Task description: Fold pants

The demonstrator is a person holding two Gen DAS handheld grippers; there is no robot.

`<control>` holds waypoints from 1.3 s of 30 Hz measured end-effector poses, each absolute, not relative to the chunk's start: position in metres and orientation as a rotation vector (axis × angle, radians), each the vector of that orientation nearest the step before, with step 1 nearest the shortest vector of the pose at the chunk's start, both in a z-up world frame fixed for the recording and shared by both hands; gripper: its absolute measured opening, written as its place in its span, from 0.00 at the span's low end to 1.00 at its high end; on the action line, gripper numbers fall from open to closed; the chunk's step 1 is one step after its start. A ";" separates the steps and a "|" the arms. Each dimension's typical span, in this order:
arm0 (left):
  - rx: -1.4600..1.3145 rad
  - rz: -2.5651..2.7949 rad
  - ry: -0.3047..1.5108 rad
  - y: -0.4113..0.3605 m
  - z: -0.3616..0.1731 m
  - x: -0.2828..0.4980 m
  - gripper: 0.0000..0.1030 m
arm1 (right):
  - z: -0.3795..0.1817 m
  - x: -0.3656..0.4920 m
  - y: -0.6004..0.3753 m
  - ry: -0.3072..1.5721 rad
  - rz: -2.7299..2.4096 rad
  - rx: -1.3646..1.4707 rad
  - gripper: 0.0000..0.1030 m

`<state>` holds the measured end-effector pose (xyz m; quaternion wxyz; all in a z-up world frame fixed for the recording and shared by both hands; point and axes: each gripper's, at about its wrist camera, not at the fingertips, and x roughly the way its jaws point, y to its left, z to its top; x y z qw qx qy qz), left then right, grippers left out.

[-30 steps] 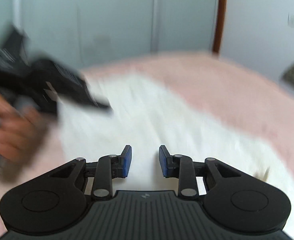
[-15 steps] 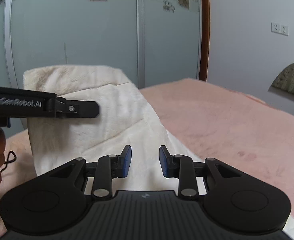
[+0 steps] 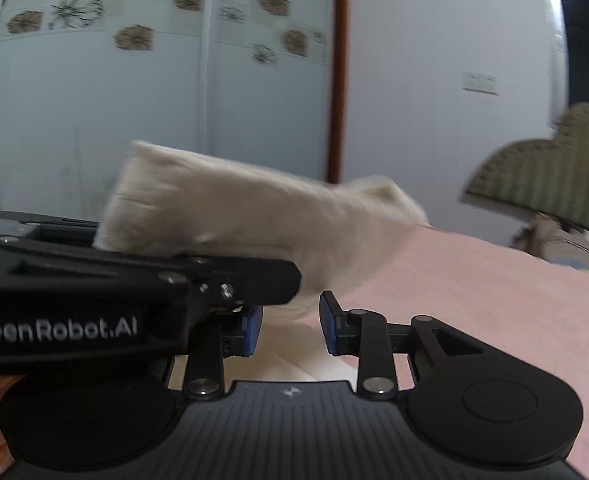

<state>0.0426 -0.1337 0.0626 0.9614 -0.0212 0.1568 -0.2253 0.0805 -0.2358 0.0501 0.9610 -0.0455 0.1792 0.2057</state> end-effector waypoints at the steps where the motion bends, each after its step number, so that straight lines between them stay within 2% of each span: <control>1: -0.040 -0.468 0.329 -0.145 0.057 0.042 0.20 | 0.046 0.080 -0.245 0.380 0.399 -0.089 0.29; 11: -0.022 -0.559 0.470 -0.210 0.003 0.055 0.21 | 0.000 0.064 -0.308 0.552 0.315 -0.069 0.29; 24: 0.006 -0.616 0.494 -0.219 -0.023 0.059 0.22 | -0.022 0.038 -0.330 0.578 0.244 -0.039 0.30; 28: 0.044 -0.657 0.568 -0.223 -0.033 0.069 0.32 | -0.029 0.041 -0.331 0.620 0.227 -0.030 0.30; 31: 0.048 -0.683 0.591 -0.223 -0.038 0.068 0.41 | -0.033 0.032 -0.337 0.666 0.197 -0.026 0.33; 32: 0.063 -0.694 0.580 -0.224 -0.037 0.065 0.48 | -0.031 0.027 -0.342 0.666 0.189 -0.021 0.36; 34: 0.070 -0.743 0.583 -0.223 -0.032 0.059 0.57 | -0.026 0.014 -0.354 0.669 0.147 -0.020 0.56; 36: 0.031 -0.801 0.595 -0.215 -0.026 0.054 0.64 | -0.019 0.001 -0.367 0.661 0.105 -0.036 0.56; 39: 0.083 -0.780 0.553 -0.199 -0.016 0.044 0.65 | -0.009 -0.013 -0.387 0.628 -0.001 -0.029 0.56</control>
